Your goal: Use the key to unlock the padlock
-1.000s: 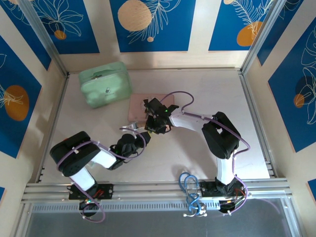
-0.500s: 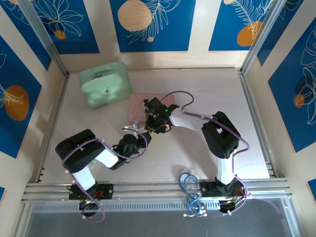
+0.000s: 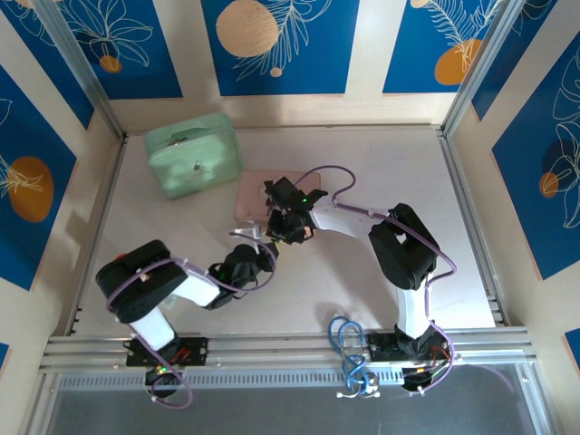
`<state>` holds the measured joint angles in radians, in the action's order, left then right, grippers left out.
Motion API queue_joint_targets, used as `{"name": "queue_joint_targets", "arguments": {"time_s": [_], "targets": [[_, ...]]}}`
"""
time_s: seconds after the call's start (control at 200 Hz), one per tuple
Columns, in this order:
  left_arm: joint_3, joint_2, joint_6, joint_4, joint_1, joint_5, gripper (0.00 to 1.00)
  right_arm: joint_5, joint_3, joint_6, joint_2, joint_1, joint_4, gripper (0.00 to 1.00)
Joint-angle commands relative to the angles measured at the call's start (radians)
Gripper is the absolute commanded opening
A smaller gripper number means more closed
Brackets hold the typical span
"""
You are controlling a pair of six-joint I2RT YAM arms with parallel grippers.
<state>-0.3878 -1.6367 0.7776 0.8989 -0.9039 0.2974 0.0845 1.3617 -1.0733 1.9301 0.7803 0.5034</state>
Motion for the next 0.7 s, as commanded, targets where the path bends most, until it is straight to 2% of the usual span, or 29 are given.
{"name": "queue_joint_targets", "arguments": {"time_s": [0.0, 0.07, 0.15, 0.245, 0.33, 0.41, 0.56, 0.635, 0.695], "targets": [[-0.202, 0.053, -0.342, -0.351, -0.137, 0.215, 0.00, -0.108, 0.013, -0.069, 0.037, 0.017, 0.111, 0.00], [-0.320, -0.005, -0.538, -0.462, -0.232, 0.352, 0.00, -0.122, 0.026, -0.067, 0.043, 0.014, 0.122, 0.00], [-0.426, -0.093, -0.671, -0.537, -0.298, 0.451, 0.00, -0.134, 0.041, -0.061, 0.041, 0.007, 0.135, 0.00], [-0.494, -0.173, -0.786, -0.553, -0.349, 0.561, 0.00, -0.150, 0.058, -0.049, 0.031, -0.002, 0.154, 0.00], [-0.522, -0.228, -0.899, -0.523, -0.372, 0.617, 0.00, -0.203, 0.069, -0.030, 0.034, -0.015, 0.158, 0.00], [-0.528, -0.282, -1.016, -0.450, -0.387, 0.639, 0.00, -0.241, 0.082, -0.012, 0.051, -0.026, 0.169, 0.00], [-0.526, -0.285, -1.045, -0.428, -0.400, 0.626, 0.00, -0.276, 0.031, -0.032, 0.032, -0.022, 0.138, 0.00], [-0.497, -0.274, -1.104, -0.367, -0.428, 0.629, 0.00, -0.236, 0.021, -0.035, 0.001, -0.005, 0.145, 0.00], [-0.485, -0.283, -1.155, -0.343, -0.441, 0.637, 0.00, -0.259, 0.005, -0.036, 0.005, -0.016, 0.136, 0.00]]}}
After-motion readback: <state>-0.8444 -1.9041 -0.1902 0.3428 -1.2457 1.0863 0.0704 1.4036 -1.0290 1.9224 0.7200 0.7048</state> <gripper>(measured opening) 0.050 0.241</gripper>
